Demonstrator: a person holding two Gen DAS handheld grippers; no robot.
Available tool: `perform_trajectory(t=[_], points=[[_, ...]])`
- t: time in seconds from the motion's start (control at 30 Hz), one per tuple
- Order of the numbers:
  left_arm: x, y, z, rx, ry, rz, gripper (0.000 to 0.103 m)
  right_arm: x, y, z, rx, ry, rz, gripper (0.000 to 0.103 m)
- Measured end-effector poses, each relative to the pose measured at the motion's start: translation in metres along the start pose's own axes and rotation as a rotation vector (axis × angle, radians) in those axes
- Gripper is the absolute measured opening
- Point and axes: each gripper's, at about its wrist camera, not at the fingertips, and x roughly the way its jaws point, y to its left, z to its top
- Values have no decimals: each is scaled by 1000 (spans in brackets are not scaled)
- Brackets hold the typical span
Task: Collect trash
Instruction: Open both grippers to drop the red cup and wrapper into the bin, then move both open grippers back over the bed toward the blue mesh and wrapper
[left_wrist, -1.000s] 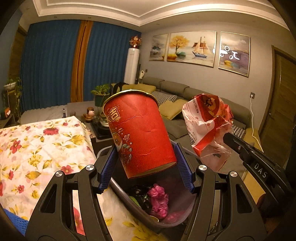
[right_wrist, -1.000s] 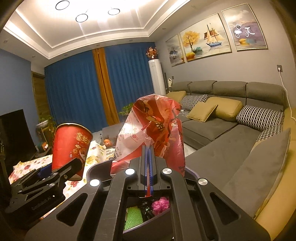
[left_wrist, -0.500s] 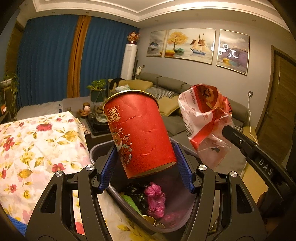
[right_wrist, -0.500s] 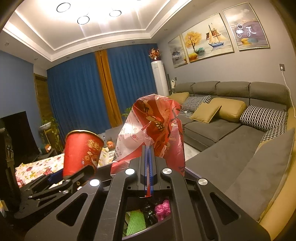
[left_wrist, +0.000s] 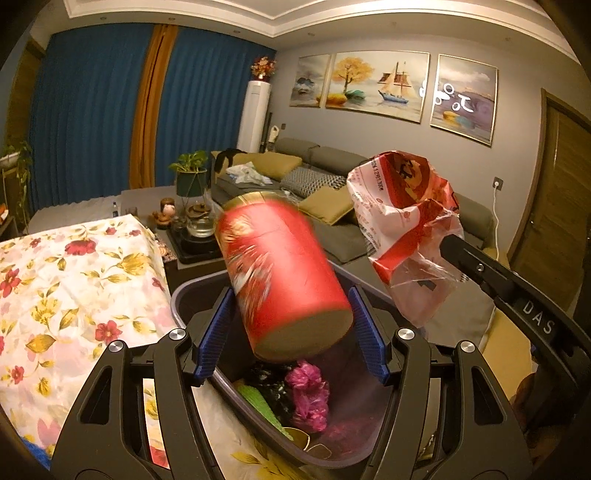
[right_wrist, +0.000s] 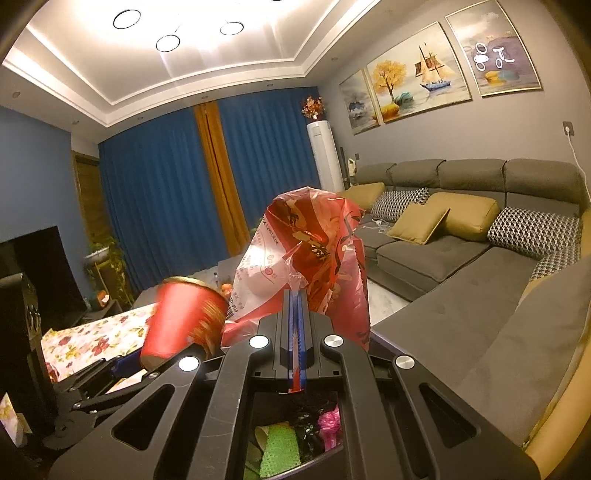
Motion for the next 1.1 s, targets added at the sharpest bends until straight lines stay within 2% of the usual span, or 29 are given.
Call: perform_trajectory(t=[0.03, 0.1, 0.17, 0.3, 0.37, 0.5, 0.57, 0.77, 1.1], points=[[0, 0, 0, 3, 1, -1, 62, 1, 0, 0, 2, 1, 6, 3], [0, 0, -1, 8, 3, 6, 68, 1, -2, 2, 5, -1, 8, 11], [-1, 2, -2, 0, 4, 12, 75, 0, -4, 4, 6, -5, 6, 29], [-7, 12, -2, -33, -8, 42, 86, -3, -5, 5, 5, -23, -4, 40], [-10, 17, -2, -50, -4, 49, 87, -5, -6, 6, 8, -24, -5, 48], [-22, 24, -3, -61, 0, 88, 89, -10, -5, 5, 4, -29, -9, 57], [-32, 29, -5, -57, -4, 114, 89, -13, -4, 4, 7, -27, -4, 65], [-68, 46, -13, -55, -20, 190, 89, -29, 8, -1, -8, -33, 11, 76], [-152, 106, -34, -84, -59, 355, 90, -42, 62, -22, -68, 16, 100, 79]])
